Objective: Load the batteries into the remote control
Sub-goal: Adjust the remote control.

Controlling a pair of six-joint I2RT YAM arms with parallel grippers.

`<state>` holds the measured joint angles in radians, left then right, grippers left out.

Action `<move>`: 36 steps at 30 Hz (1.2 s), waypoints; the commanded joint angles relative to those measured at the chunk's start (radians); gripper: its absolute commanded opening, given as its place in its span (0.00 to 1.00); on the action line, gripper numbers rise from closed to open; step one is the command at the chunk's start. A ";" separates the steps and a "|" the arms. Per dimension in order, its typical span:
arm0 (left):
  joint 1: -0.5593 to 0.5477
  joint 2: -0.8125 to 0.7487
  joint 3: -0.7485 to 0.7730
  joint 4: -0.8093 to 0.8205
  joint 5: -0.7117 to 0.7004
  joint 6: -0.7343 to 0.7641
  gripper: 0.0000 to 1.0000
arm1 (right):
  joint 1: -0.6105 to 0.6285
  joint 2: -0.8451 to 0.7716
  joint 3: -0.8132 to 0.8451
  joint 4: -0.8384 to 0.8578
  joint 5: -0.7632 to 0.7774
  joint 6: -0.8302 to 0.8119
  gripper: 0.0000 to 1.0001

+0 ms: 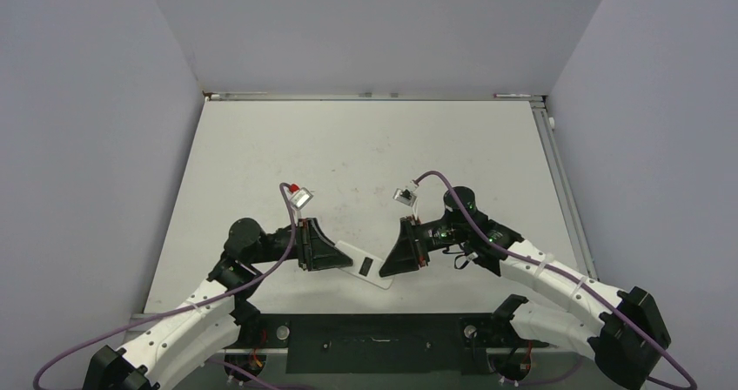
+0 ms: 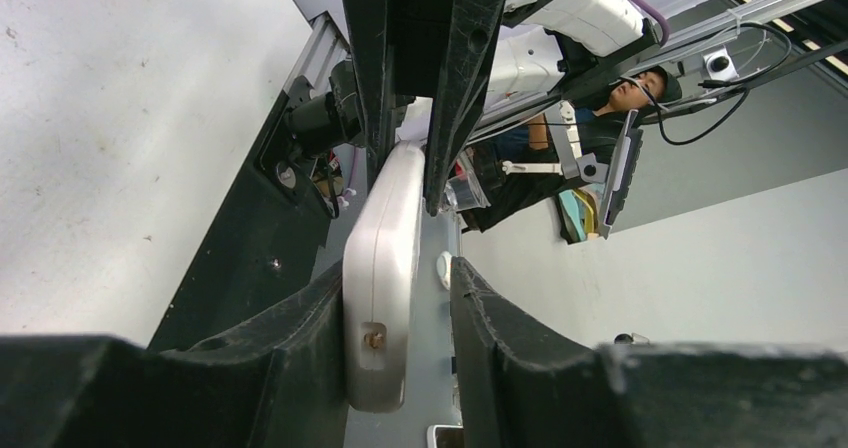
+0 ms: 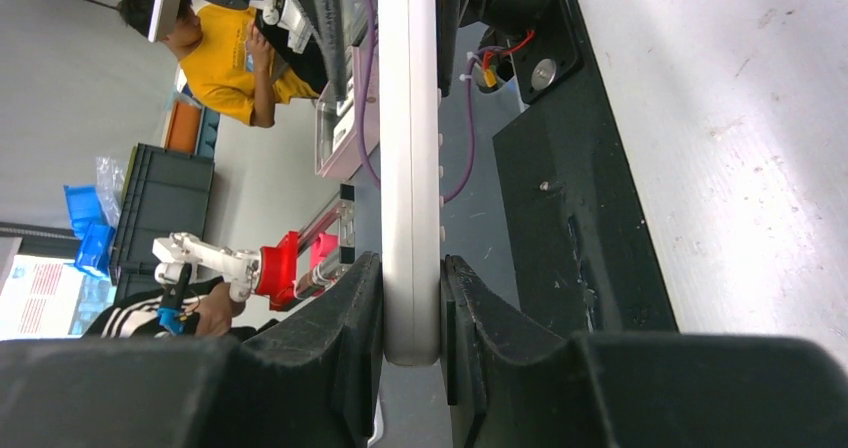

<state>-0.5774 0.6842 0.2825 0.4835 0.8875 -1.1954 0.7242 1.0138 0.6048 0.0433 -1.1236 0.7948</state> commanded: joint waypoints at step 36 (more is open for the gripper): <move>-0.010 -0.194 -0.071 0.015 -0.285 -0.047 0.00 | 0.014 -0.325 -0.065 -0.035 0.565 0.120 0.62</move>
<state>-0.5838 0.5140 0.2127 0.4389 0.6636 -1.2072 0.7300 0.7193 0.5484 -0.0505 -0.6769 0.8684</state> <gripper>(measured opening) 0.171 0.622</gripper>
